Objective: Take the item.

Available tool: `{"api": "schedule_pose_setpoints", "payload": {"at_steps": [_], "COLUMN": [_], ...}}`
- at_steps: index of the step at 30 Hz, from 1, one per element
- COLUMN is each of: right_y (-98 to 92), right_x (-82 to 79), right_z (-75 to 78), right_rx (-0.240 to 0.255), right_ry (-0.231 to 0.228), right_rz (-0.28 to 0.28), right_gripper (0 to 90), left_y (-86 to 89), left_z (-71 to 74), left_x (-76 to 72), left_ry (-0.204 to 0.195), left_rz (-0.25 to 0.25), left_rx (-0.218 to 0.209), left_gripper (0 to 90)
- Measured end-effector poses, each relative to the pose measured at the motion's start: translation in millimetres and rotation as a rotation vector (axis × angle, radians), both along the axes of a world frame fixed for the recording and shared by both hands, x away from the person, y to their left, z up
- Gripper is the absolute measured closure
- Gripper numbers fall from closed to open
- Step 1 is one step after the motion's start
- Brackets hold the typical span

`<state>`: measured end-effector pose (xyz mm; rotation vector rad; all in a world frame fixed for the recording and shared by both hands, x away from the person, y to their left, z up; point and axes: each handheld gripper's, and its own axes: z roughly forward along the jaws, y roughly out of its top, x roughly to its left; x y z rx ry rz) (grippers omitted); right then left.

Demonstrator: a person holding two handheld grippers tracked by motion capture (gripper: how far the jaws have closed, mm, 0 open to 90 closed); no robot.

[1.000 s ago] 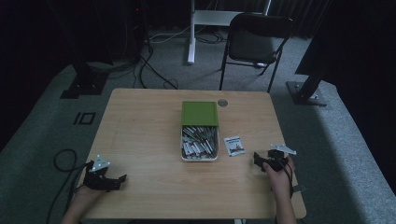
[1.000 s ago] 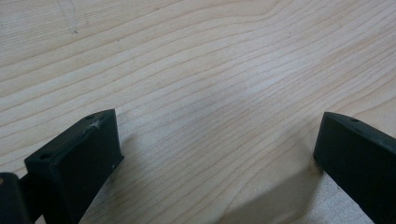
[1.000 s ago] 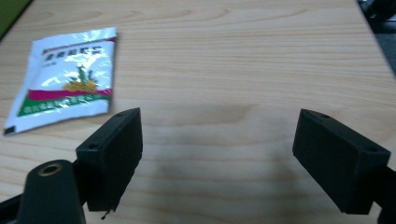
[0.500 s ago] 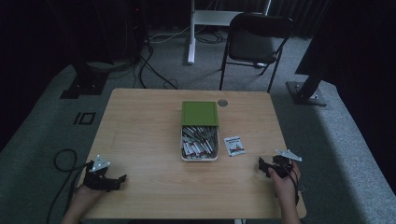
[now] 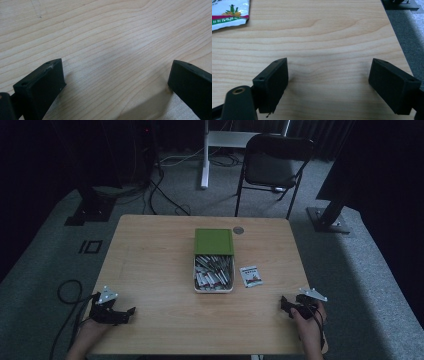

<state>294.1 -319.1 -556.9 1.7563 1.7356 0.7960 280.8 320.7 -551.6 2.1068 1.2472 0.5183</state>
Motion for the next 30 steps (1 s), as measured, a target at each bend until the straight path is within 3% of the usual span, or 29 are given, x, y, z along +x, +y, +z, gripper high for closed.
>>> {"api": "schedule_pose_setpoints", "payload": {"at_steps": [9,18,30], "right_y": [2.7,5.4,5.5], "right_x": [-9.8,-18.3,-18.2], "right_z": [-0.4,-0.7,-0.8], "right_rx": [-0.026,-0.014,-0.015], "right_ry": [0.006,0.007,0.007], "right_rz": [-0.003,0.018,0.019], "right_gripper": [13.8,13.6,13.4], "left_y": [0.0,0.0,0.0], "left_z": [0.0,0.0,0.0], "left_x": [0.0,0.0,0.0], "left_ry": [0.0,0.0,0.0], "left_rz": [0.0,0.0,0.0], "left_rx": [0.0,0.0,0.0], "left_gripper": [1.4,1.4,1.4]}}
